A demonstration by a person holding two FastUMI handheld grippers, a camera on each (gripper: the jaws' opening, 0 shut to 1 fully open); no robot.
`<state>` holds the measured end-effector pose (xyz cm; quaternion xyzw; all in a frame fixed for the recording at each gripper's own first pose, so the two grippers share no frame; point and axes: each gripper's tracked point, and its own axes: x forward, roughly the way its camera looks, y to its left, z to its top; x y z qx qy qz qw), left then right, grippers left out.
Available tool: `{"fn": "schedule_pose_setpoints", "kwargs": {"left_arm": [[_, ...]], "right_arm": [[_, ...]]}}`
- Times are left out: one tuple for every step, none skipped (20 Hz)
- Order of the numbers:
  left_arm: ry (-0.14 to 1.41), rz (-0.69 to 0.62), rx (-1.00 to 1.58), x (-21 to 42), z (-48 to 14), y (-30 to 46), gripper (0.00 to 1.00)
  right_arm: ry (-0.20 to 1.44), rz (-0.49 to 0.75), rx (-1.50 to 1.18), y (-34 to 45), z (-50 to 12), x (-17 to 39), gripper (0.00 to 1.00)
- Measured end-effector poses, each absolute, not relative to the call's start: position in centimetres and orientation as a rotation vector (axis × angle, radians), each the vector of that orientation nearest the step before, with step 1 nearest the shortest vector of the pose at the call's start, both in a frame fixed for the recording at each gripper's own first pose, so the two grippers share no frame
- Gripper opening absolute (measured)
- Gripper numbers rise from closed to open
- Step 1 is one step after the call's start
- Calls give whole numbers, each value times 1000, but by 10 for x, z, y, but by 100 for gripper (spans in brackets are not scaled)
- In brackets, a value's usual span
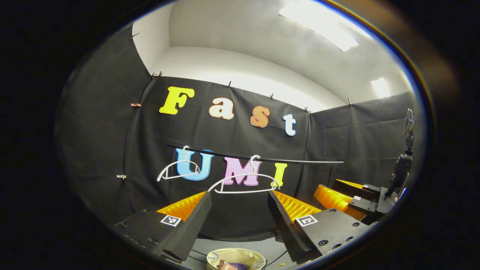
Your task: Grasp the clothes on the hanger with both hands and then place them into the laundry hamper below.
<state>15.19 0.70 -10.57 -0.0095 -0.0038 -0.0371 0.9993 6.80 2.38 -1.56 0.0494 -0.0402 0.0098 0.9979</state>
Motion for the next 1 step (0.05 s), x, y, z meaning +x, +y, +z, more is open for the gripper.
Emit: {"fn": "schedule_pose_setpoints", "kwargs": {"left_arm": [[-14,-81,-19,153,-105,7,95]], "right_arm": [[-94,11,103,21,-8,65,94]]}}
